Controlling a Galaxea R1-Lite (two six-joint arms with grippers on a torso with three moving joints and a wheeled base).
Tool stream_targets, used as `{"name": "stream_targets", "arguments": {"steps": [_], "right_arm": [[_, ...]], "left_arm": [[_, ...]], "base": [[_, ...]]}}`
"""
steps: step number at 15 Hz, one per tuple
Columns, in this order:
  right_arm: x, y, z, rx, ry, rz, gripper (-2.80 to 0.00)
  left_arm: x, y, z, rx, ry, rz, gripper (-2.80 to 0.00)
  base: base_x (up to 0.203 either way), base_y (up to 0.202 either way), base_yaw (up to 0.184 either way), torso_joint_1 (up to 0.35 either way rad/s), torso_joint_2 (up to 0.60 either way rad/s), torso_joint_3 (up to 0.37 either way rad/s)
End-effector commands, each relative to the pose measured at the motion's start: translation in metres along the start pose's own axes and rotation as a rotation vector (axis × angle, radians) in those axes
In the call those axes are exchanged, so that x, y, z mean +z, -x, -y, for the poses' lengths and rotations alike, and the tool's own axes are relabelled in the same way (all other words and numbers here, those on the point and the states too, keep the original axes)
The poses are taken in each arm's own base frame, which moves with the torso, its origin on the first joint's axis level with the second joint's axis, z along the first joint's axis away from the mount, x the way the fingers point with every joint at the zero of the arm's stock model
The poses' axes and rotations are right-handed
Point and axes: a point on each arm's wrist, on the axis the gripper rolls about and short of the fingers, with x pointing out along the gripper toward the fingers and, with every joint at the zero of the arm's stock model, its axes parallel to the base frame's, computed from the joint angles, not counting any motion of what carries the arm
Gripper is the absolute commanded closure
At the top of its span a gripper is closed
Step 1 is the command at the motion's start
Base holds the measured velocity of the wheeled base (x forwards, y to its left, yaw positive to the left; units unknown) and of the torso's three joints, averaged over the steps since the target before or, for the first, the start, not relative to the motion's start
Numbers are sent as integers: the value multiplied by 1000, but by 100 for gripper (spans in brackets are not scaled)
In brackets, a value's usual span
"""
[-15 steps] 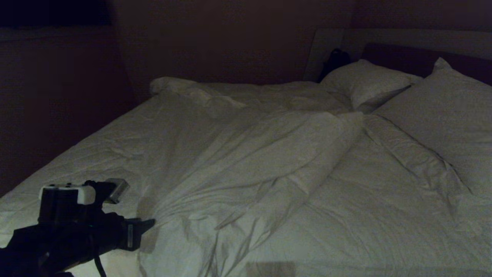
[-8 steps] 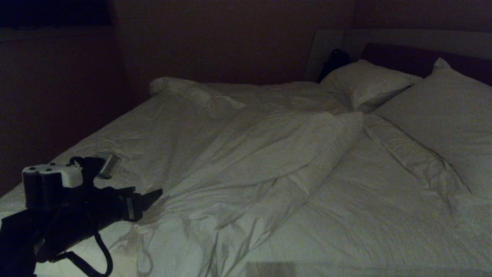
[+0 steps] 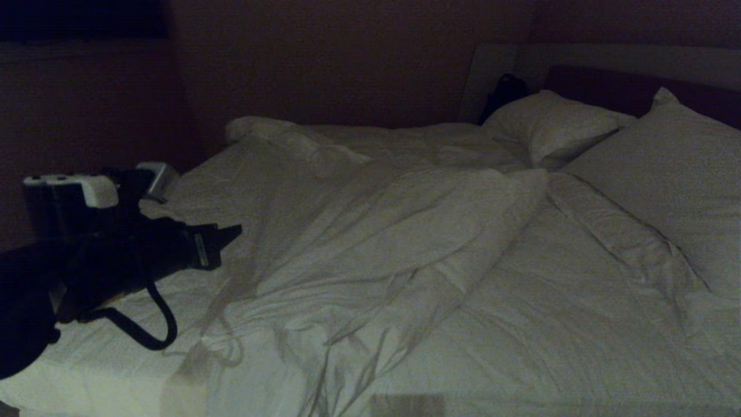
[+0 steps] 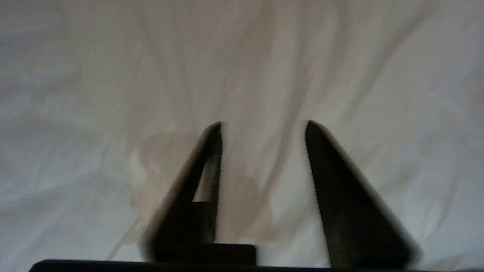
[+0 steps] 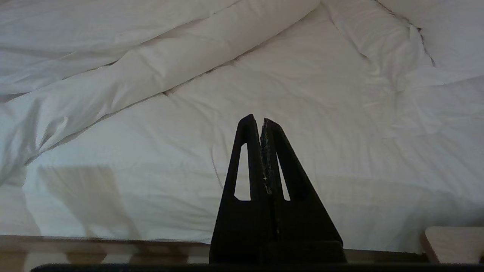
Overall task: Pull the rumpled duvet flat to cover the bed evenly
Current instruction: Flatten the corners of the folded blanket
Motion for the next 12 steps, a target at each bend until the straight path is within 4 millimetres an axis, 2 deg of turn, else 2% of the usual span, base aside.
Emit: {"name": "stream_targets", "arguments": {"steps": [1,3,5,6,8,12], "right_arm": [[0,0,0,1,1,-1,0],[0,0,0,2,1,-1,0],[0,0,0,2,1,-1,0],[0,0,0,1,1,-1,0],[0,0,0,1,1,-1,0],[0,0,0,1,1,-1,0]], "left_arm": [[22,-9,8,-29,-3,-15,0],[25,-16,14,-48,-1,-76,0],[55,-25,24,-74,-10,-84,0],[61,-30,30,-89,-15,-111,0],[53,-61,43,-131,-58,-202,0],[31,-99,69,-236,-335,-219,0]], "base": [[0,0,0,0,0,0],[0,0,0,0,0,0],[0,0,0,0,0,0],[0,0,0,0,0,0],[0,0,0,0,0,0],[0,0,0,0,0,0]]}}
